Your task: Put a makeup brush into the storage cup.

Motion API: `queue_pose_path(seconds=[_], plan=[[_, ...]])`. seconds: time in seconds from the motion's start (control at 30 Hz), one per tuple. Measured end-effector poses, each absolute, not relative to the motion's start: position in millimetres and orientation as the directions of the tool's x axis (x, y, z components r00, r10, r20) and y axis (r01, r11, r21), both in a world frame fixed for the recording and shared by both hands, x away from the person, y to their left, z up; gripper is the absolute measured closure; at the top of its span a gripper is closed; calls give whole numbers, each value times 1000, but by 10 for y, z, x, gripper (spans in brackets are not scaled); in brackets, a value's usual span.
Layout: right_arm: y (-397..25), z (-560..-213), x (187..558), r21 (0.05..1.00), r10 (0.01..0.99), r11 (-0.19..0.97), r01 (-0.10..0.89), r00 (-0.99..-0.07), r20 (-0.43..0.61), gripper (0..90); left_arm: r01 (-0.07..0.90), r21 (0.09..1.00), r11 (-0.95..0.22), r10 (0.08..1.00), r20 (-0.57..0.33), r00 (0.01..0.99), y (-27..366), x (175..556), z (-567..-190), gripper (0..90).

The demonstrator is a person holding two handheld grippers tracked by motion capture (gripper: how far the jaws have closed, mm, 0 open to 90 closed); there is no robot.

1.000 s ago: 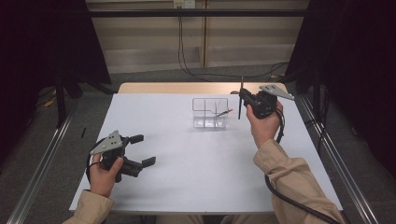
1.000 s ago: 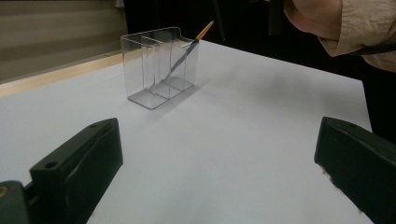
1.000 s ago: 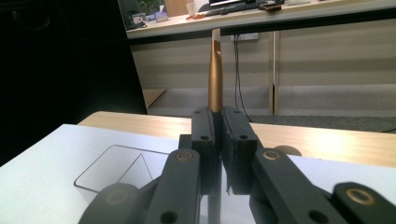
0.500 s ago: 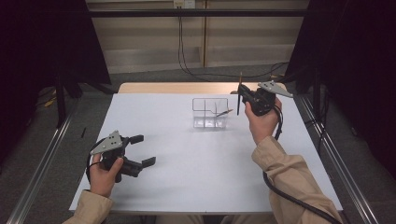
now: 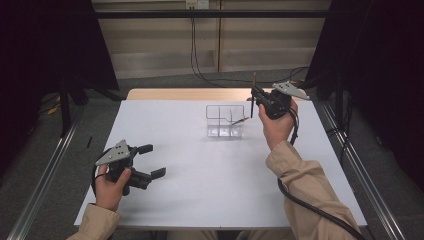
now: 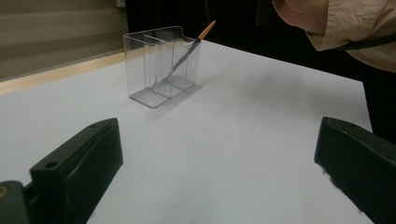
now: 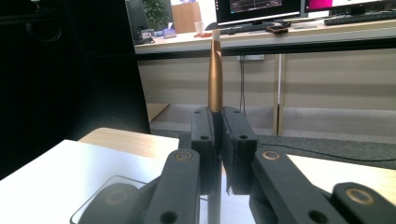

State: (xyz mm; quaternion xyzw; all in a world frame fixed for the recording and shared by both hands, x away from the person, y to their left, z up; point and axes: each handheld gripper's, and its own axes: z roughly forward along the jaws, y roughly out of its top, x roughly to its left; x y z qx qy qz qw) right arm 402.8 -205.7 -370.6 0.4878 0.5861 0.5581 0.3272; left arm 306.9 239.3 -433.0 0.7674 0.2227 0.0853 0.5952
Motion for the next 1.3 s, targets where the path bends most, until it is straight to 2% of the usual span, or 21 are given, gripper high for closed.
queue_pose_path(seconds=[1.3], plan=[[-1824,-3658,4079,977,927,-79,200,-345,146,841,239,951,-194,443,-132,887,2397,3069,-4333,11]])
